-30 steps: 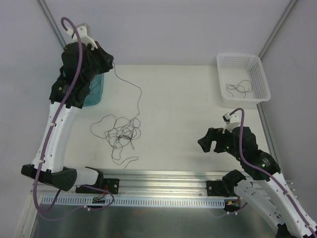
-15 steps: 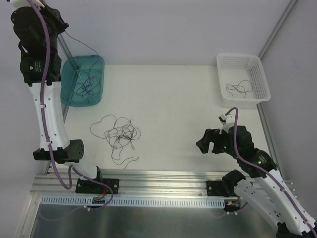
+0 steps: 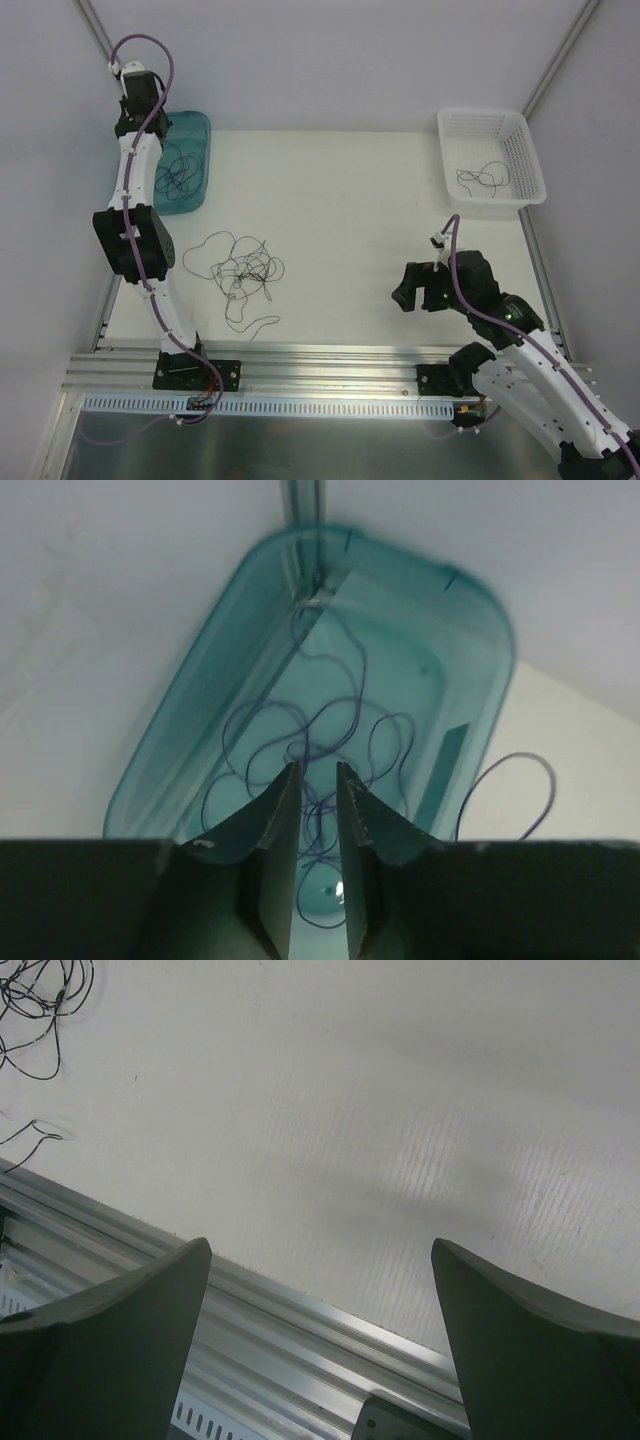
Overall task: Untangle the cables
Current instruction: Place the cable in the bin.
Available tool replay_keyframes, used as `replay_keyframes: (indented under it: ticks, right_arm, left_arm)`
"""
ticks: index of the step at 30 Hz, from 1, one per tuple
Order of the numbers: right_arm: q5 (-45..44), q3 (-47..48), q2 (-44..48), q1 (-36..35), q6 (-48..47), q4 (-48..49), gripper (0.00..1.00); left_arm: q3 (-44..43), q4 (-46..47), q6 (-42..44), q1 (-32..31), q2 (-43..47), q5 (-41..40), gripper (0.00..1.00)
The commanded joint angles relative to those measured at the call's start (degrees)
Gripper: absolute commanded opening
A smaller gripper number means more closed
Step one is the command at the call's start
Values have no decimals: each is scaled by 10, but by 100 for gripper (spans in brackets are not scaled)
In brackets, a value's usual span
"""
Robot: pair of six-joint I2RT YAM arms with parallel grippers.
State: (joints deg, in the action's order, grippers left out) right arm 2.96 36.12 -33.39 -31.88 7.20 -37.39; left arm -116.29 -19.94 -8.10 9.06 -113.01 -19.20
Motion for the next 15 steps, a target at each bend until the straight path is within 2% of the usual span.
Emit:
replay_keyframes:
  ticks: [1, 2, 3, 5, 6, 9, 10, 12, 15]
  right_arm:
    - [12, 4, -5, -3, -7, 20, 97]
    - [13, 4, -7, -3, -9, 19, 97]
    - [13, 4, -10, -2, -9, 20, 97]
    - [13, 5, -19, -2, -10, 18, 97]
    - [13, 7, -21, -2, -10, 19, 97]
    - [18, 9, -27, -2, -10, 20, 97]
    - [20, 9, -29, -2, -10, 24, 97]
    - [32, 9, -33, -3, -9, 28, 97]
    - [49, 7, -46, -5, -2, 38, 97]
  left_arm:
    - [24, 6, 5, 31, -5, -15, 23]
    - [33, 4, 0, 34, -5, -11, 32]
    - [41, 2, -13, 38, -3, -8, 44]
    - [72, -2, -32, 53, 11, 9, 52]
    - [83, -5, -54, 56, 16, 18, 63]
    - [134, -17, -88, 70, 54, 62, 79]
    - [163, -18, -92, 70, 67, 74, 91]
    - [199, -19, -113, 68, 111, 143, 98]
    - [293, -22, -135, 51, 182, 245, 99]
